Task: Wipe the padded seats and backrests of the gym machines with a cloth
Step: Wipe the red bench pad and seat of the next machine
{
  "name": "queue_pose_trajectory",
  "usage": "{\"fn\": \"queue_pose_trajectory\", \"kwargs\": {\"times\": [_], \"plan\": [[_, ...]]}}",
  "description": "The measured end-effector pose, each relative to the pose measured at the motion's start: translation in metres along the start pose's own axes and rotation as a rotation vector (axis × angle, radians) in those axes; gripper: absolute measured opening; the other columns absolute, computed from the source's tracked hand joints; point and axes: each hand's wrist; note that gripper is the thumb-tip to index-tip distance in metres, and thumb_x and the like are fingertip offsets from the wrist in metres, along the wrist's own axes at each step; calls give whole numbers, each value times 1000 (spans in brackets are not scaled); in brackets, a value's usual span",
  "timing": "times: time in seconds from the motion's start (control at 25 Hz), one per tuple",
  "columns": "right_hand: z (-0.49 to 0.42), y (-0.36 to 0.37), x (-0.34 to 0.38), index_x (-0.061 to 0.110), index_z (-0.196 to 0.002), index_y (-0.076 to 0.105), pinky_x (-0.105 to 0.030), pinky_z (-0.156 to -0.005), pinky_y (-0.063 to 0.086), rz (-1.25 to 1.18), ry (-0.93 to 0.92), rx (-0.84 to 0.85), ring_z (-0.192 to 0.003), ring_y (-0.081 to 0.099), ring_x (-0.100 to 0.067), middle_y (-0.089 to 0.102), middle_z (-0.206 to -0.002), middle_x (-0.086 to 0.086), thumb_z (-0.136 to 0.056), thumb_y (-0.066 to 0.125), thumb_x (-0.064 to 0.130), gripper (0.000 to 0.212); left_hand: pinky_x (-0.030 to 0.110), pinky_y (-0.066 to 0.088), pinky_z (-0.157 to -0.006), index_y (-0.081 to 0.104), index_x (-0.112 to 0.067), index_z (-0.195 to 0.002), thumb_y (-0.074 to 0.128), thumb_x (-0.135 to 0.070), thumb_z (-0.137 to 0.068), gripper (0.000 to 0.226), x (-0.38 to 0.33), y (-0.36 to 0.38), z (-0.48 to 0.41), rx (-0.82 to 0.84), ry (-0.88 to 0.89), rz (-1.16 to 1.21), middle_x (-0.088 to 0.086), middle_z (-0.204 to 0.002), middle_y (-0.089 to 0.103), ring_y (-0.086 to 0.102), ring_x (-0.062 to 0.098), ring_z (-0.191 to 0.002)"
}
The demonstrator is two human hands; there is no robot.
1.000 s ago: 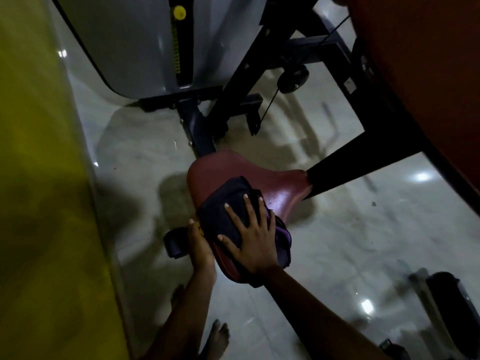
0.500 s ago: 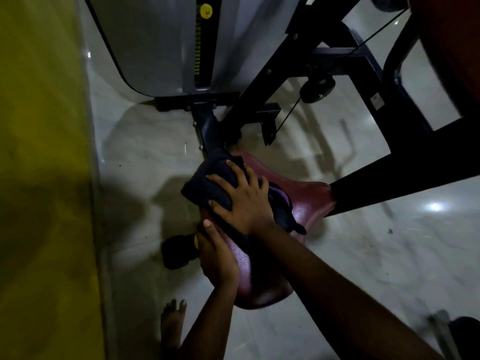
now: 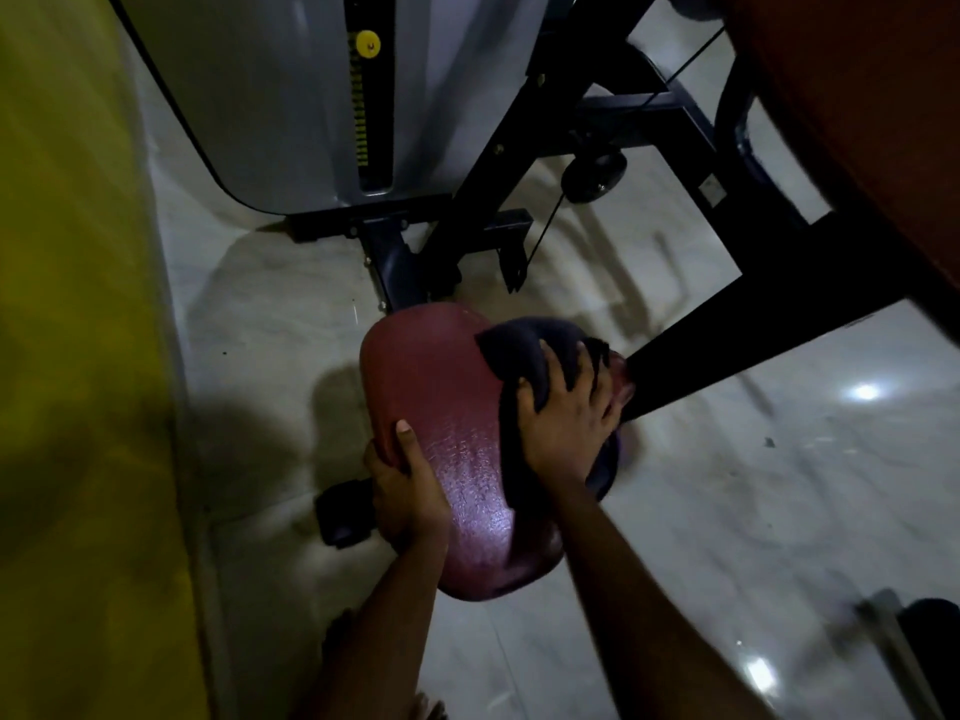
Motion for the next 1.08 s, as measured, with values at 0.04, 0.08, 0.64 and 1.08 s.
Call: {"fn": "queue_pose_trajectory", "kwargs": {"times": [0.04, 0.08, 0.64, 1.08], "plan": [[19, 3, 9, 35, -138, 41, -55, -106, 23, -20, 59, -16, -139, 26, -32, 32, -151, -5, -81, 25, 56, 63, 44, 47, -93, 42, -19, -138, 35, -62, -90, 65, 0, 0, 1, 5, 1, -1, 17, -125, 60, 58, 38, -110], [41, 6, 18, 34, -138, 40, -57, -104, 27, -18, 58, -25, -138, 28, -33, 32, -151, -6, -82, 29, 55, 61, 45, 48, -93, 41, -19, -138, 35, -64, -89, 67, -1, -2, 3, 8, 0, 0, 16, -126, 60, 58, 38, -110], [-36, -14, -49, 30, -136, 42, -47, -108, 26, -113, 32, 50, -135, 27, -34, 30, -150, -8, -77, 27, 58, 67, 40, 40, -92, 42, -7, -135, 46, -50, -92, 61, 11, 0, 6, -40, 129, -16, 20, -129, 55, 54, 38, -115], [30, -1, -25, 18, -150, 7, -39, -102, 36, -658, 517, 2, -132, 36, -35, 27, -151, -18, -92, 50, 42, 76, 35, 38, -85, 42, -10, -135, 42, -51, -93, 58, 9, -2, 11, -12, 88, 21, 18, -130, 55, 54, 37, -112]]}}
Point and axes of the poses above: each hand's wrist, its own z-axis away from the middle knuckle, its own y-axis out of the palm, x = y × z
